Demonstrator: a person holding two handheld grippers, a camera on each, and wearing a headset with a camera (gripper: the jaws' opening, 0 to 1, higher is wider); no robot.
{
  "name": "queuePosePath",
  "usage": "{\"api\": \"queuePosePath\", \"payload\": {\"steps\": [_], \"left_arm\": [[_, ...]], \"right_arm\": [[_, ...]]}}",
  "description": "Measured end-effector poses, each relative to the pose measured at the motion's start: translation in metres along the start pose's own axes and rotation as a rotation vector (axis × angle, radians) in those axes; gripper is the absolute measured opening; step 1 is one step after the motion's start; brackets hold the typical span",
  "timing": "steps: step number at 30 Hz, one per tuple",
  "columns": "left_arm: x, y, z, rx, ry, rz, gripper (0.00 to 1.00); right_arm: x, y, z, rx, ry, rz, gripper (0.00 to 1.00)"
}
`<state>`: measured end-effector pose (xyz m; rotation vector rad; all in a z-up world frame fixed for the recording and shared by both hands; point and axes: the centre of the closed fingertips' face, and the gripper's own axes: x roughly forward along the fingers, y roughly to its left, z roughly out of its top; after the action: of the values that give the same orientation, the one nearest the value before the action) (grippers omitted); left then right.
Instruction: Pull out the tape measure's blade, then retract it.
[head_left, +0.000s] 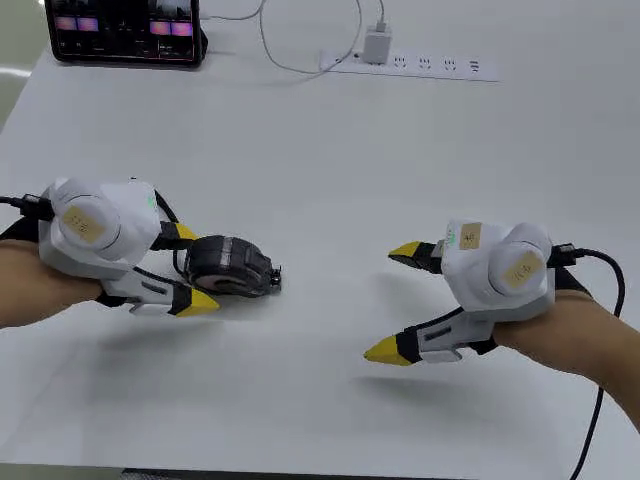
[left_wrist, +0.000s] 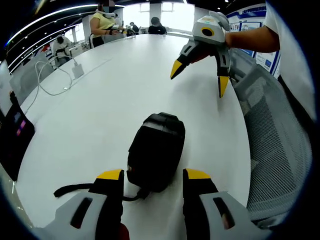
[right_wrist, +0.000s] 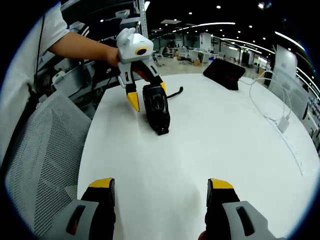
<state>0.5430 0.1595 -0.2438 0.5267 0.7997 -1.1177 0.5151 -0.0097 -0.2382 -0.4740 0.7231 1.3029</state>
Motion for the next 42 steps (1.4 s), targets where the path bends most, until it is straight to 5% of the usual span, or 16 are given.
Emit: {"api": "queuePosePath", "payload": {"steps": [42], "left_arm": [[0.006, 0.003, 0.001, 0.062, 0.031, -0.05, 0.29]], "right_arm": [[0.014, -0.01, 0.011, -0.014, -0.018, 0.011, 0.7]]}}
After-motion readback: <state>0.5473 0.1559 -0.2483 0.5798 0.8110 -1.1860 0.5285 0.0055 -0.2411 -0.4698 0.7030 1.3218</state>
